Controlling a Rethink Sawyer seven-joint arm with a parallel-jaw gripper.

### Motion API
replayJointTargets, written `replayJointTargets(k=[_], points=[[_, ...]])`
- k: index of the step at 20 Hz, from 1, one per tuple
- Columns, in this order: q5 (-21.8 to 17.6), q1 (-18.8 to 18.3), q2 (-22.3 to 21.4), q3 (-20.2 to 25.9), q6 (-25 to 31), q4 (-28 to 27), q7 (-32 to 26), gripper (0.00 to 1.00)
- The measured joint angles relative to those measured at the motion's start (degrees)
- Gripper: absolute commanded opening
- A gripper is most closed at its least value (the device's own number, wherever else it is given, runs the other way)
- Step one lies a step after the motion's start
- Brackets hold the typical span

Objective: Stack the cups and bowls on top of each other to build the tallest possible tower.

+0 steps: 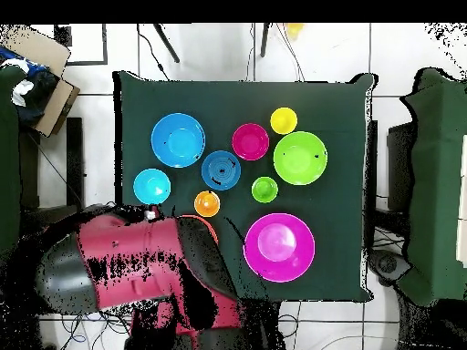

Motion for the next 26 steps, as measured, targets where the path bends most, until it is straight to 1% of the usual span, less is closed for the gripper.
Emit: replayJointTargets(k=[3, 9, 12, 20, 21, 23, 26], points=[[0.19, -0.41, 1.70, -0.02, -1.97, 1.36, 0.00, 1.00], [0.30, -1.62, 5.21, -0.03, -3.93, 3.56, 0.00, 1.00], [0.32, -3.01, 7.75, -0.05, -5.63, 5.04, 0.00, 1.00], [0.27, -5.24, 11.96, -0.12, -9.67, 6.88, 0.00, 1.00], [0.27, -5.94, 12.69, -0.13, -10.42, 7.43, 0.00, 1.00], [0.30, -6.23, 12.59, -0.16, -10.35, 7.80, 0.00, 1.00], [0.55, -6.80, 9.66, -0.56, -7.69, 9.31, 0.00, 1.00]])
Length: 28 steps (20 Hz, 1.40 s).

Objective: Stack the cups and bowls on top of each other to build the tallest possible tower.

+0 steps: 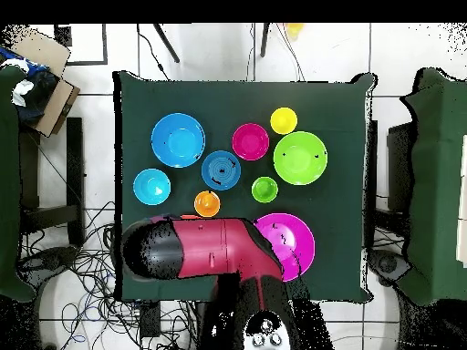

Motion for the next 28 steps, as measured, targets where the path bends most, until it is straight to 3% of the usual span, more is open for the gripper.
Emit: replayJointTargets(k=[7, 11, 28], points=[[0.21, -2.11, -13.95, -2.66, 14.53, 1.07, 0.00, 1.00], [0.39, -3.54, -19.35, -3.80, 16.17, 1.33, 0.00, 1.00], [1.54, -3.75, -21.26, -3.98, 14.60, 2.46, 0.00, 1.00]])
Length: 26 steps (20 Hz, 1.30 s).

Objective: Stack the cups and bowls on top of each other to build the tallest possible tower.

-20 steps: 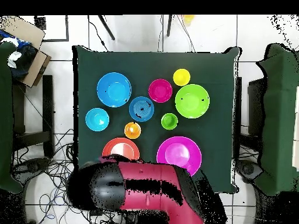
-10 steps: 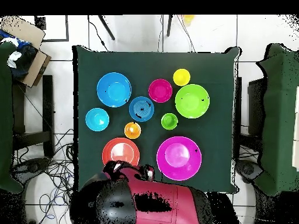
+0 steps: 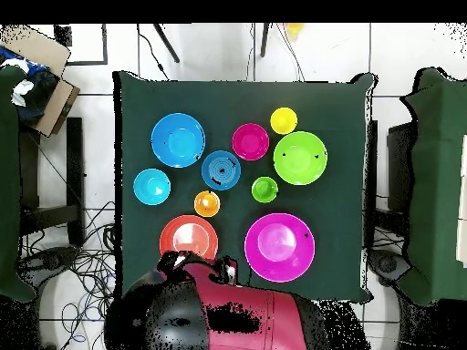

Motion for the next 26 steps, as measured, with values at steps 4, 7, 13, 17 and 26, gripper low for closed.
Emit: replayJointTargets(k=[4, 7, 13, 17, 26], points=[[0.60, 0.50, -2.05, -0.01, 3.37, -0.08, 0.00, 1.00], [0.71, 0.89, -3.41, -0.01, 6.48, -0.32, 0.00, 1.00], [1.08, 1.77, -7.15, -0.02, 14.73, -1.23, 0.00, 1.00], [1.13, 2.31, -9.71, -0.02, 19.39, -2.57, 0.00, 1.00], [1.35, 5.11, -15.73, -0.16, 29.05, -7.47, 0.00, 1.00]])
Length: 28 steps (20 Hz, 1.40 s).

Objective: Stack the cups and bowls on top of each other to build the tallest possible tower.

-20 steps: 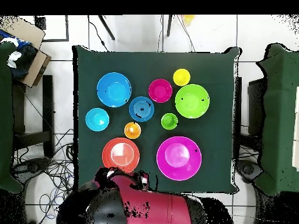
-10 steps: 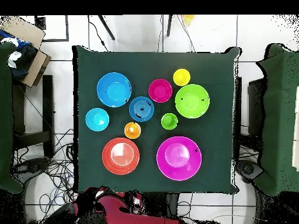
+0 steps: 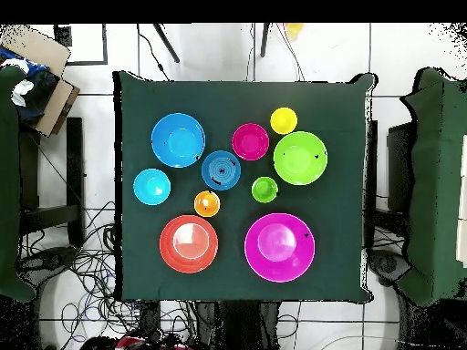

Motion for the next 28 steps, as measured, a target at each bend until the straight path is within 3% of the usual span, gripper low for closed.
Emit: replayJointTargets(k=[5, 15, 28], points=[[0.58, 1.19, -0.94, -0.44, -2.02, -0.40, 0.00, 1.00], [1.79, 2.10, 0.80, -0.83, -13.25, -0.37, 0.00, 1.00], [1.85, 1.33, 9.97, -0.80, -28.30, 3.17, 0.00, 1.00]])
